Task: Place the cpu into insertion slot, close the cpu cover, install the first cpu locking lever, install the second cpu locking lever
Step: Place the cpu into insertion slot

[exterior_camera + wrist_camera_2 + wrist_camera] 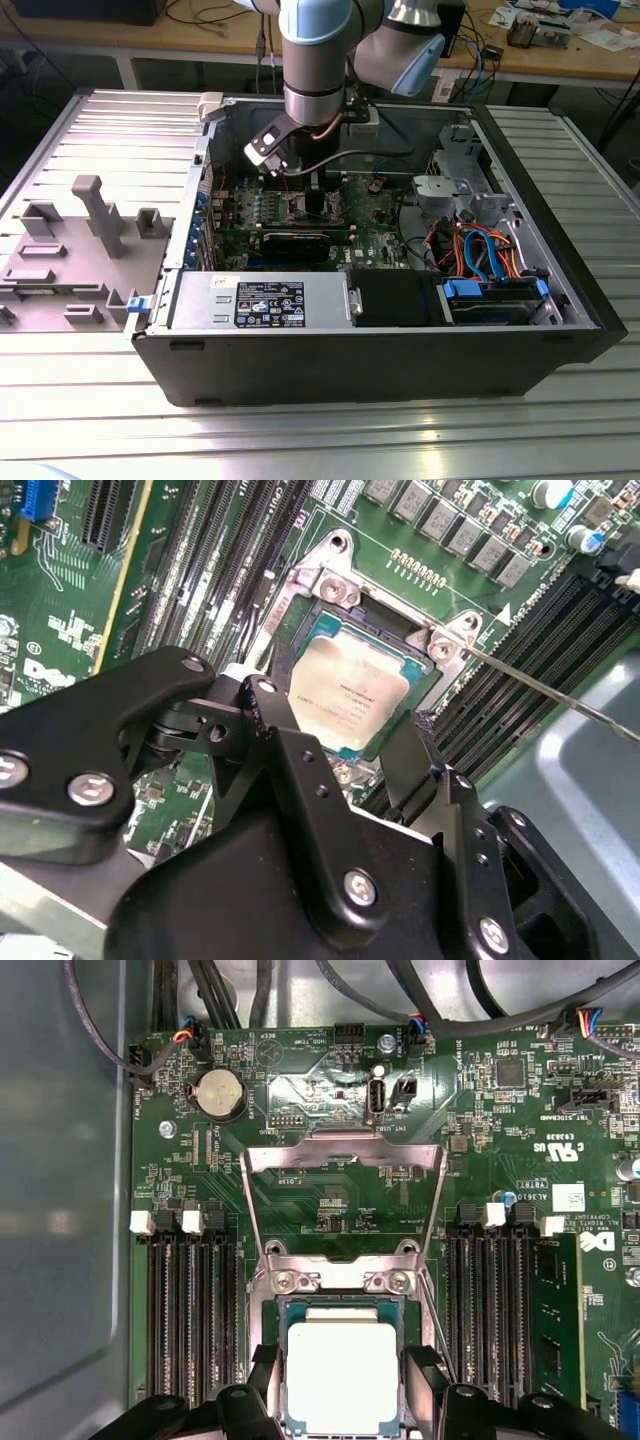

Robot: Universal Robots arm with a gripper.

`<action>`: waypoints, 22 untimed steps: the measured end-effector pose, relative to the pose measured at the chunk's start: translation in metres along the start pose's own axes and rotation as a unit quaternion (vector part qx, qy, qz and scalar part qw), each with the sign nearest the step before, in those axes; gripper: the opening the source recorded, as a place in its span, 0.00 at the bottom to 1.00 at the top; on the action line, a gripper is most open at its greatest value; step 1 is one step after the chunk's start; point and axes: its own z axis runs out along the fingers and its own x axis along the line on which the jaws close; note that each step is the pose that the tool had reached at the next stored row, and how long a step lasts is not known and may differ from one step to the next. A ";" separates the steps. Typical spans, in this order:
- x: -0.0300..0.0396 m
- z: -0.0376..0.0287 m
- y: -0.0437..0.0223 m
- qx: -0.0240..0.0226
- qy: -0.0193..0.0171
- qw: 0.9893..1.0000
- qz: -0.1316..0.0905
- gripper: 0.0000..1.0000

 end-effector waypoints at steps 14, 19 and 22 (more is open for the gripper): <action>0.0006 -0.0185 0.0032 0.011 0.000 1.000 0.001 0.29; 0.0005 -0.0186 0.0034 0.012 0.000 1.000 0.001 0.11; 0.0006 -0.0186 0.0035 0.012 0.000 1.000 0.001 0.11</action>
